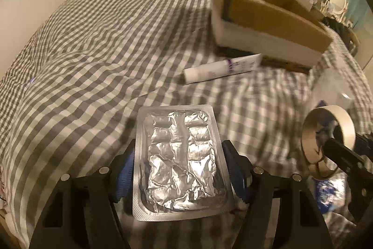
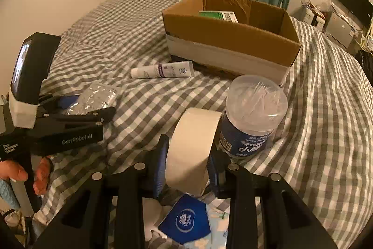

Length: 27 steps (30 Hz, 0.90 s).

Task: Organize objects
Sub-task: 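Lower the blister pack and tape roll into the cardboard box and release both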

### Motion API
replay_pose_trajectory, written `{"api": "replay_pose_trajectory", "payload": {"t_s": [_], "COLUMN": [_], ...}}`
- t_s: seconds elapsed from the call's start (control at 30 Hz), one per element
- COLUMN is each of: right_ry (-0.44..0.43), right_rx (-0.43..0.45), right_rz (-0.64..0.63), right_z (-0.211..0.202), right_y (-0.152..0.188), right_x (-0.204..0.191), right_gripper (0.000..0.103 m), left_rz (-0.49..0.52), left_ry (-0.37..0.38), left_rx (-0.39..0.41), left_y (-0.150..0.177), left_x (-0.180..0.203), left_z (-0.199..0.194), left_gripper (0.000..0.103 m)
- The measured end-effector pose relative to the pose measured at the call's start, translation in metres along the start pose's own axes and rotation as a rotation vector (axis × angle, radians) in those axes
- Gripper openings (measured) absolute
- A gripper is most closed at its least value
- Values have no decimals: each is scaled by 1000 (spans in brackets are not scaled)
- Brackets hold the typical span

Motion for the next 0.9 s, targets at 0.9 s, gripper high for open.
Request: {"api": "replay_pose_trajectory", "payload": {"t_s": [0.9], "right_ry": [31], "right_rx": [455], "right_rz": [-98], "right_z": [-137], "right_y": [-179], "right_x": [30], "right_gripper": [25], "left_rz": [186], "left_ry": [29], "left_rx": [404], "left_y": [-224], "left_x": [77], "left_z": [-93], "left_gripper": [71]}}
Point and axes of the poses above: each gripper's, at about its wrist camera, not at the fingertips, and z roughly the way its jaws point, x to its right, y to its underside, the point moved 5 cm from there along z, roughly the way its jaws point, and after that the axes turned 9 degrees about z, right-handed, at the moved point
